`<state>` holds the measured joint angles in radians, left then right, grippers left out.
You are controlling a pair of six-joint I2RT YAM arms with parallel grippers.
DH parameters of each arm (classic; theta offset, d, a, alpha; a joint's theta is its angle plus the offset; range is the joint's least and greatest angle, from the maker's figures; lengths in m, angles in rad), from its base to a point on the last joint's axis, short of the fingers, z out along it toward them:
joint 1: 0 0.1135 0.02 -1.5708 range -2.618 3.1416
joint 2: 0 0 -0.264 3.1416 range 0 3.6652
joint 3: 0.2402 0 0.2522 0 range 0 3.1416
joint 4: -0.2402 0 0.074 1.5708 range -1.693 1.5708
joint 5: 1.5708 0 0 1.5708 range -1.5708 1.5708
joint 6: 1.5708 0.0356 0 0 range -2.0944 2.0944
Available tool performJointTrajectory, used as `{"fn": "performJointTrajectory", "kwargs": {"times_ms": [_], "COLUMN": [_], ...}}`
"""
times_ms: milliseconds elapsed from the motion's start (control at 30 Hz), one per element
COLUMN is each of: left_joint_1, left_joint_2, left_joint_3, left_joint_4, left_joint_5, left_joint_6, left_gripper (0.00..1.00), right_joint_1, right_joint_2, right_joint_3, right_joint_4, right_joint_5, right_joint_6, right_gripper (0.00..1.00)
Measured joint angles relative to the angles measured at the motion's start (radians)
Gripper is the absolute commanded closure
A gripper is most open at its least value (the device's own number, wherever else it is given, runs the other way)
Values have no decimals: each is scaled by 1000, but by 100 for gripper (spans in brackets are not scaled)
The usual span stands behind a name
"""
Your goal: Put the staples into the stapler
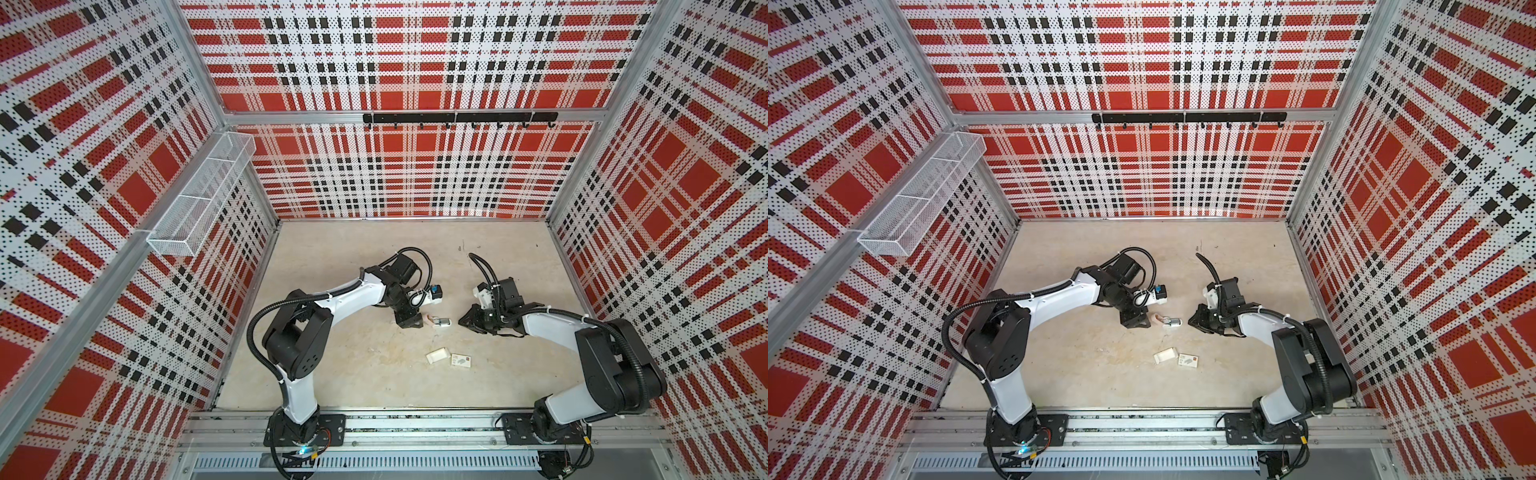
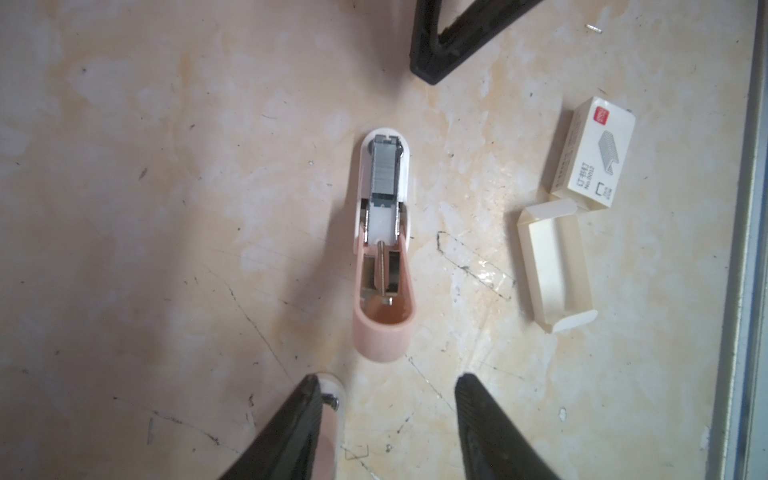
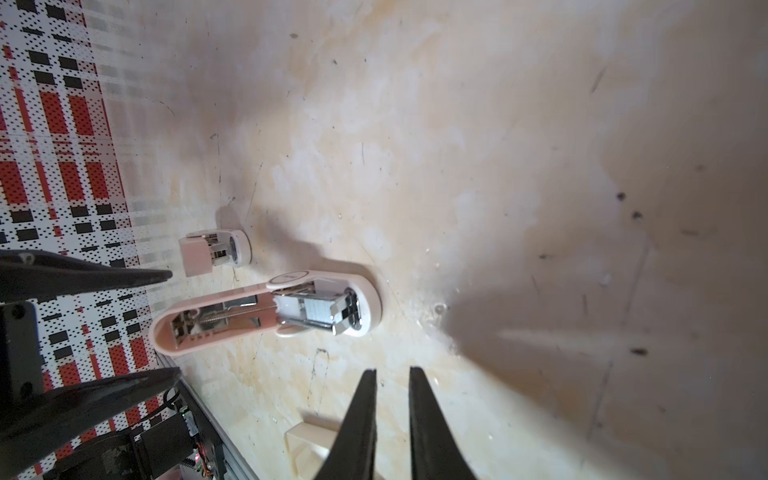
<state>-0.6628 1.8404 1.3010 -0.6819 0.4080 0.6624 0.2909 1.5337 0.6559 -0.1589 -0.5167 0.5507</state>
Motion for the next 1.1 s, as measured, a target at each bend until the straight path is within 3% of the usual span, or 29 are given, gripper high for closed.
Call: {"fn": "performJointTrajectory", "kwargs": {"times_ms": [233,800,1100], "left_joint_1": [-11,-17,-25], "left_joint_2": [7,21,48], "left_joint_3": [17,19,42], "left_joint_4": [17,25,26], "left_joint_5": [3,3,3], "left_joint_6": [-2,0,5], "left_gripper": [61,53,59], "right_joint_1": [-1,-5,-5], "right_joint_2": [55,152,158], "right_joint_3": [14,56,56], "right_joint_4": [43,97,104], "right_joint_5": [-25,-69,-85], "right_joint_6": [1,0,0], "right_gripper": [84,87,87]}}
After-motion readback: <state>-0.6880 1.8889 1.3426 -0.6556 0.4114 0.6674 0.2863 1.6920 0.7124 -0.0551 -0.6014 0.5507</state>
